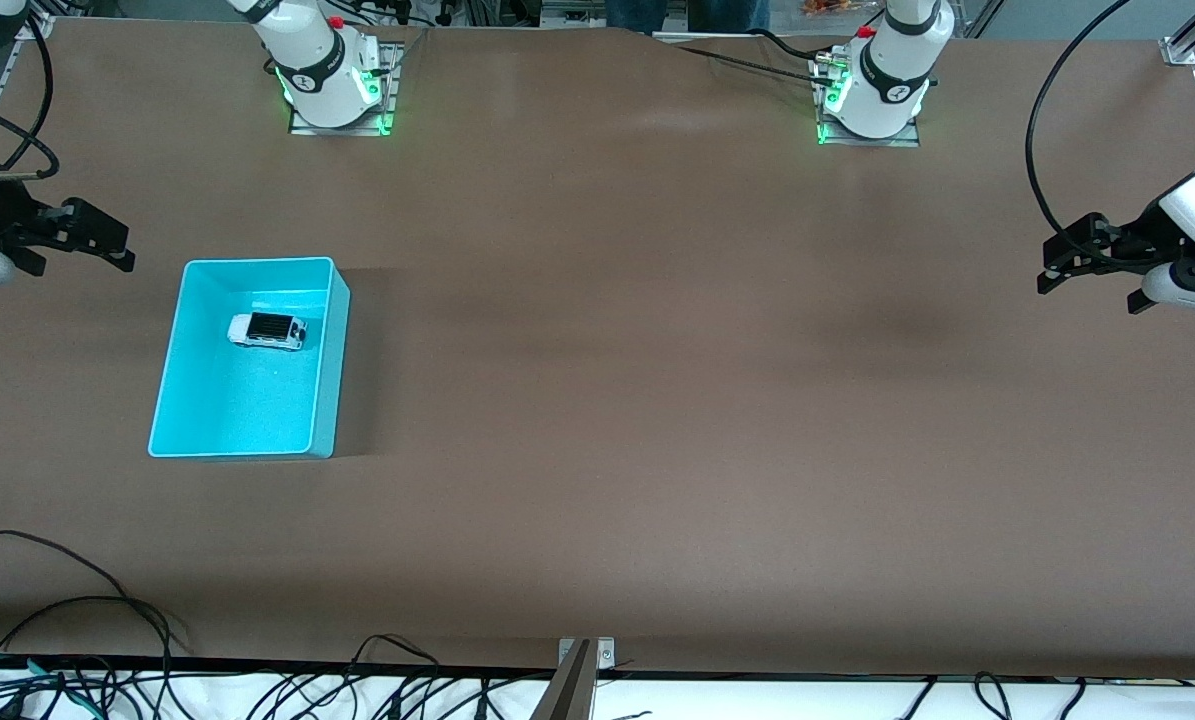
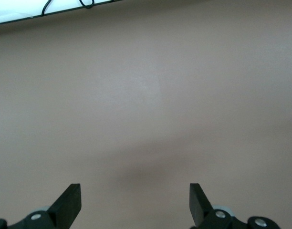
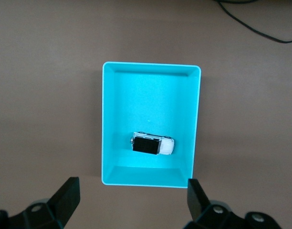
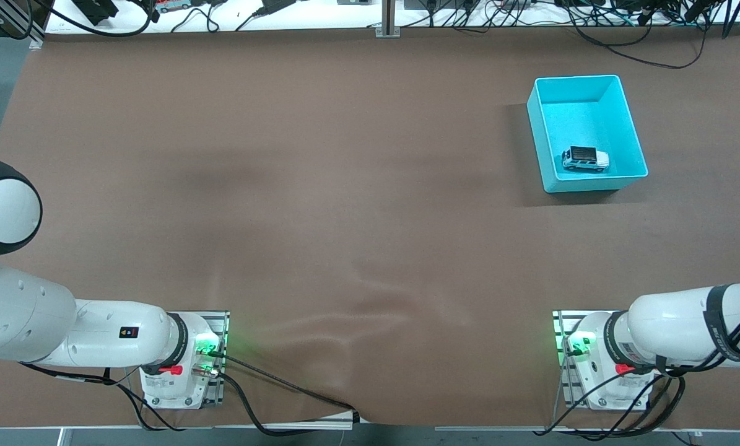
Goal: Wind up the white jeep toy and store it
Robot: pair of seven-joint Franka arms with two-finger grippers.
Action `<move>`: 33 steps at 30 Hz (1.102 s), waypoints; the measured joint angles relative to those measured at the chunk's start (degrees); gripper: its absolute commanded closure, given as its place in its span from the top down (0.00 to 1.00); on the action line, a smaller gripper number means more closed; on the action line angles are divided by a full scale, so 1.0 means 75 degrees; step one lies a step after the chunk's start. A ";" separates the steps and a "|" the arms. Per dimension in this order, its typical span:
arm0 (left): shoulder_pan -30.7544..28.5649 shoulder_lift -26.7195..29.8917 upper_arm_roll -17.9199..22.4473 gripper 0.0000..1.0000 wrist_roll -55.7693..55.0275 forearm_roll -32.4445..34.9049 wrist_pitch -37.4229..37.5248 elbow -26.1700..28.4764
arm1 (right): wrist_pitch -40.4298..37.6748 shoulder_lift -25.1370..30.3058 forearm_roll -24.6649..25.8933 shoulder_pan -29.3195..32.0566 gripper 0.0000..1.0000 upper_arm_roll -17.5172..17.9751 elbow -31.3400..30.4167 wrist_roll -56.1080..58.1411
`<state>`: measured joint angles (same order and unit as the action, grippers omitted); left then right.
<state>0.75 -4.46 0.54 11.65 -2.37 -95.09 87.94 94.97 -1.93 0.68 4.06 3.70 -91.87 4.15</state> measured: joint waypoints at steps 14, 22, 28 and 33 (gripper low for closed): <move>-0.0001 0.0000 0.0000 1.00 0.0000 0.0000 -0.0001 0.0000 | 0.0060 -0.0004 0.0000 -0.0668 1.00 -0.0859 -0.0032 -0.0005; -0.0001 0.0000 0.0000 1.00 0.0000 0.0000 -0.0003 0.0000 | 0.0069 -0.0005 0.0000 -0.0682 1.00 -0.0859 -0.0035 -0.0006; -0.0001 0.0000 0.0000 1.00 0.0000 0.0000 -0.0003 0.0000 | 0.0160 -0.0006 0.0000 -0.0689 1.00 -0.0860 -0.0035 -0.0006; -0.0001 0.0000 0.0000 1.00 0.0000 0.0000 -0.0003 0.0000 | 0.0169 -0.0011 0.0000 -0.0692 1.00 -0.0865 -0.0035 -0.0007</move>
<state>0.74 -4.46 0.54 11.65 -2.37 -95.11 87.94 96.24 -2.02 0.68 -1.13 -2.78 -92.13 4.10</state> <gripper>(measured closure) 0.000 0.000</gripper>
